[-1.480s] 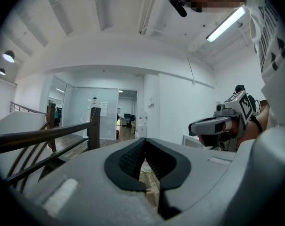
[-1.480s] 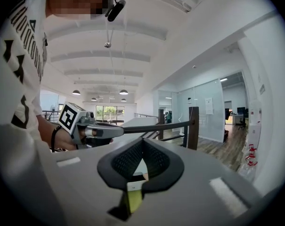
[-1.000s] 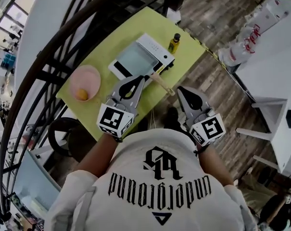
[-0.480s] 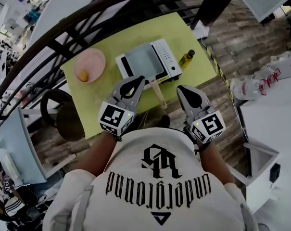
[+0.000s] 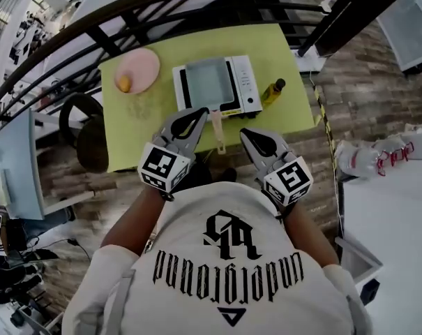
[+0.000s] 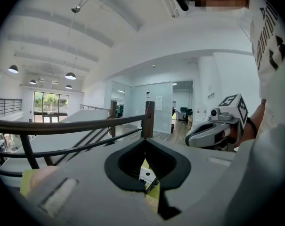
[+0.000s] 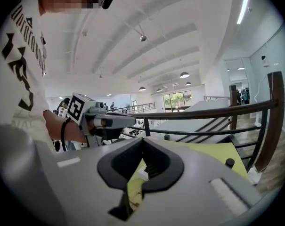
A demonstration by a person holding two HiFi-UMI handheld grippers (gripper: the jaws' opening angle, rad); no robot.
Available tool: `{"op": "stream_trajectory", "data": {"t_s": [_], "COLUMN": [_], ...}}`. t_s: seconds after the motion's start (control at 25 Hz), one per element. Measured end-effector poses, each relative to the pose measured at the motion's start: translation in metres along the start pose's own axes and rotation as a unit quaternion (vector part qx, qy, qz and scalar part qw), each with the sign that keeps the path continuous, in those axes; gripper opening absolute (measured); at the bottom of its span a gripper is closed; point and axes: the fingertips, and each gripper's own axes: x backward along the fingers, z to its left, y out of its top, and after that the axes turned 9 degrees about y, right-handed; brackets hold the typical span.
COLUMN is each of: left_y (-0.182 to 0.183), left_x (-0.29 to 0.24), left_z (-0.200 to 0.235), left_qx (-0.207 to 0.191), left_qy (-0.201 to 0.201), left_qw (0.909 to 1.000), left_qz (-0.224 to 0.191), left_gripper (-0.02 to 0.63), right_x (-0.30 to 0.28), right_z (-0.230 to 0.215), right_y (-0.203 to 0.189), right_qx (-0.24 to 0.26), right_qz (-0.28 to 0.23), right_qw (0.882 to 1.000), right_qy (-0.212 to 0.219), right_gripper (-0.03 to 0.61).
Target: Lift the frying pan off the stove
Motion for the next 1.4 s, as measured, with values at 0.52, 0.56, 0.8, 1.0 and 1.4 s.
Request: {"op": "stream_trajectory", "data": {"t_s": [0.52,0.56,0.8,1.0,1.4], "left_y": [-0.046,-0.05,-0.077,-0.114,-0.194], "left_x": [-0.013,-0.015,-0.026,-0.036,-0.053], "left_z": [0.005,0.004,0.004,0.013,0.005], "left_qx": [0.078,0.086,0.148,0.193,0.27], "left_qy": [0.023,0.017,-0.021,-0.026,-0.069], "left_qw": [0.9957,0.995,0.9865,0.9757,0.9426], "left_qz": [0.043,0.046,0.067,0.101,0.185], "left_gripper": [0.005,0.006,0.006,0.032,0.154], "right_x": [-0.02,-0.023,-0.038,-0.05,-0.067], "right_z": [-0.004,-0.004,-0.001,-0.005,-0.015], "right_y": [-0.057,-0.061,-0.086,-0.108,-0.164], "right_qx": [-0.063,-0.069,-0.102,-0.143,-0.224], "right_qz": [0.065,0.07,0.096,0.111,0.165], "right_qw": [0.993,0.992,0.982,0.974,0.949], "right_qy": [0.075,0.081,0.125,0.135,0.147], "right_gripper": [0.002,0.002,0.003,0.004,0.152]}}
